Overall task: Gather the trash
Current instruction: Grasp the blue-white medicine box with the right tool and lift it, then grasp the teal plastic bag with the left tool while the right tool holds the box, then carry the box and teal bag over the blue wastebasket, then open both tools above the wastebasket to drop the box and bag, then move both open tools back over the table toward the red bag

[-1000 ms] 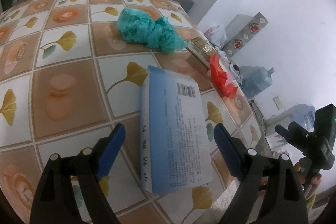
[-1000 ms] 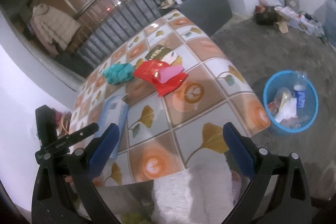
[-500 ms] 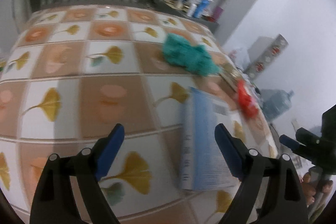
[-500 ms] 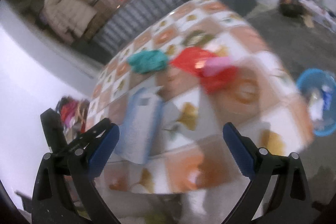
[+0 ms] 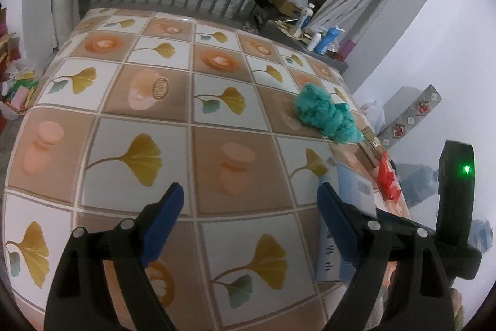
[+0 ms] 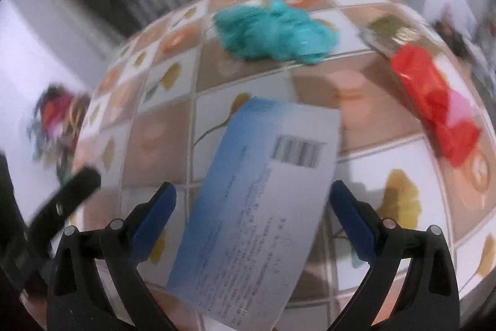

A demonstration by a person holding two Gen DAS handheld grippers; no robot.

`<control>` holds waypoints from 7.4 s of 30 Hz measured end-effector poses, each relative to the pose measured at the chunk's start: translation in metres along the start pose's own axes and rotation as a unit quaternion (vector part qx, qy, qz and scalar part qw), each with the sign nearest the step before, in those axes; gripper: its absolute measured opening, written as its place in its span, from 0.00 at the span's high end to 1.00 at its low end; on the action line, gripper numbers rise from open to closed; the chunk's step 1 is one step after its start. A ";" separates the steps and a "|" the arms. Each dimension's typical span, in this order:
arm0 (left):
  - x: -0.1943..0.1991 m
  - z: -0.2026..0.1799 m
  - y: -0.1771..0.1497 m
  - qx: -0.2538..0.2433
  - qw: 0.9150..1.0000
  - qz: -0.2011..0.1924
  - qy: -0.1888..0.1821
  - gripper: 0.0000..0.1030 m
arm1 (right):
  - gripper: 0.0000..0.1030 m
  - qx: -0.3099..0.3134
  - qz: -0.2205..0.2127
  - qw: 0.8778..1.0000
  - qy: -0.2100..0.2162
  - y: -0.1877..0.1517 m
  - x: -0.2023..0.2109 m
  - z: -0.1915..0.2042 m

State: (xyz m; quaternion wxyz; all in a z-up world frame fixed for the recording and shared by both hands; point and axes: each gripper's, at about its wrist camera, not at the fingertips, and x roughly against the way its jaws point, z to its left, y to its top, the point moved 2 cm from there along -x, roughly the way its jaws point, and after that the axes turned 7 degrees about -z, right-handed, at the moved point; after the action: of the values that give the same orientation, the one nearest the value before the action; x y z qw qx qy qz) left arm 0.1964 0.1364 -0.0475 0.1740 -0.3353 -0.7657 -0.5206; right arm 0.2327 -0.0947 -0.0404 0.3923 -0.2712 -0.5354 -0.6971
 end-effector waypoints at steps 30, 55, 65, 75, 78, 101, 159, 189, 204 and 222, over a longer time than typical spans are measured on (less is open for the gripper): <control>-0.141 -0.087 0.068 0.129 0.971 0.128 -0.157 0.17 | 0.28 0.042 -0.027 0.997 0.066 -0.025 0.036 -0.063; -0.094 -0.095 0.024 -0.118 0.987 0.089 -0.066 0.50 | 0.50 -0.052 -0.020 0.990 0.127 -0.024 0.047 -0.101; -0.029 -0.073 -0.022 -0.149 0.981 0.108 -0.060 0.48 | 0.16 -0.046 -0.026 0.994 0.091 -0.017 0.035 -0.081; -0.026 -0.066 -0.028 -0.129 0.987 0.084 -0.053 0.47 | 0.15 -0.008 -0.024 1.000 0.009 -0.015 0.007 -0.052; -0.027 -0.067 -0.028 -0.134 0.987 0.079 -0.051 0.47 | 0.15 0.009 -0.028 0.999 -0.014 -0.015 0.002 -0.045; -0.035 -0.071 -0.040 -0.153 0.985 0.078 -0.015 0.46 | 0.32 0.030 -0.046 0.998 -0.021 -0.023 0.012 -0.053; 0.000 -0.219 -0.010 -0.225 0.964 0.011 -0.140 0.52 | 0.32 -0.130 -0.196 0.971 0.042 -0.028 0.144 -0.160; -0.261 -0.537 -0.163 -0.350 0.887 0.245 -0.177 0.13 | 0.11 -0.557 -0.120 0.816 -0.097 -0.145 0.048 -0.505; -0.161 -0.452 -0.115 -0.307 0.907 0.184 -0.221 0.13 | 0.11 -0.558 -0.125 0.813 -0.107 -0.212 0.088 -0.447; -0.057 -0.200 -0.081 -0.106 0.980 0.123 -0.115 0.13 | 0.12 -0.261 -0.166 0.951 0.004 -0.052 0.120 -0.284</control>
State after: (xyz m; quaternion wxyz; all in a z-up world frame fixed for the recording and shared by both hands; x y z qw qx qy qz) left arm 0.1640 -0.0845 -0.0584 0.1111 -0.5006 -0.6743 -0.5314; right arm 0.1359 -0.3915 -0.0513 0.1890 -0.2686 -0.3709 -0.8686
